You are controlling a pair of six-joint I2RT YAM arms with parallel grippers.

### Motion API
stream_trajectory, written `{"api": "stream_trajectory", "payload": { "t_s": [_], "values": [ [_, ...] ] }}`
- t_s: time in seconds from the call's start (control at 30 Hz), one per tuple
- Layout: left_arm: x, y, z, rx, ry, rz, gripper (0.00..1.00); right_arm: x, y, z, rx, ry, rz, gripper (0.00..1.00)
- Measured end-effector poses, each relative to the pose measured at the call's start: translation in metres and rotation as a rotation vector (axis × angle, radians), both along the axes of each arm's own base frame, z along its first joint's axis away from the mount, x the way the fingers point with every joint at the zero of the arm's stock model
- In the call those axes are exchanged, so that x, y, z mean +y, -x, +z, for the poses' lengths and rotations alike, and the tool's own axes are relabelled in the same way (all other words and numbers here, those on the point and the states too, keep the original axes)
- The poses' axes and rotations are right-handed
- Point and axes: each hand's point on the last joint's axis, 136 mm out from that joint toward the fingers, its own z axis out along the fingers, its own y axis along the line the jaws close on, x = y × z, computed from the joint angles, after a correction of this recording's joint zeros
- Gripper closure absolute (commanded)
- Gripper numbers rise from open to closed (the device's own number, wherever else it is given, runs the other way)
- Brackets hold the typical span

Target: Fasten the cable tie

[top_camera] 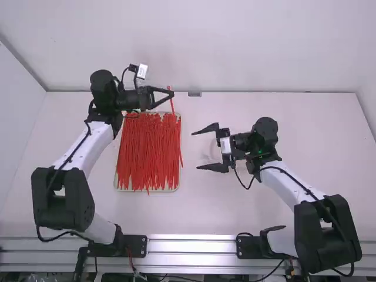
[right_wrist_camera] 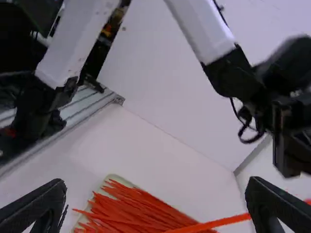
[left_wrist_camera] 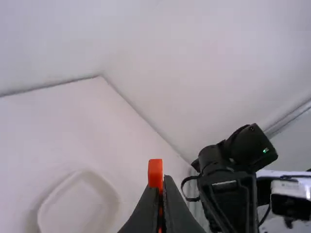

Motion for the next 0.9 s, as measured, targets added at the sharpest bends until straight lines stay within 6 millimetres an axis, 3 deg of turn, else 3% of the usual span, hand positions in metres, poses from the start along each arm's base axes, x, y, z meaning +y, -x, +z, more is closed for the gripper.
{"api": "stream_trajectory", "payload": {
  "t_s": [0.27,0.47,0.57,0.9],
  "values": [
    [-0.016,-0.007,-0.014,0.210,0.041,-0.046,0.98,-0.001,0.005,-0.007,-0.390,-0.090,0.013,0.02],
    [-0.055,0.013,-0.014,0.294,0.048,-0.145,0.98,-0.001,0.004,-0.012,-0.595,-0.135,-0.003,0.02],
    [-0.065,0.018,-0.010,0.293,0.052,-0.164,0.98,-0.001,0.003,-0.012,-0.635,-0.142,-0.012,0.02],
    [-0.057,0.000,-0.009,0.397,0.092,-0.070,0.98,-0.001,0.001,-0.012,-0.725,-0.159,-0.024,0.02]
  ]
}}
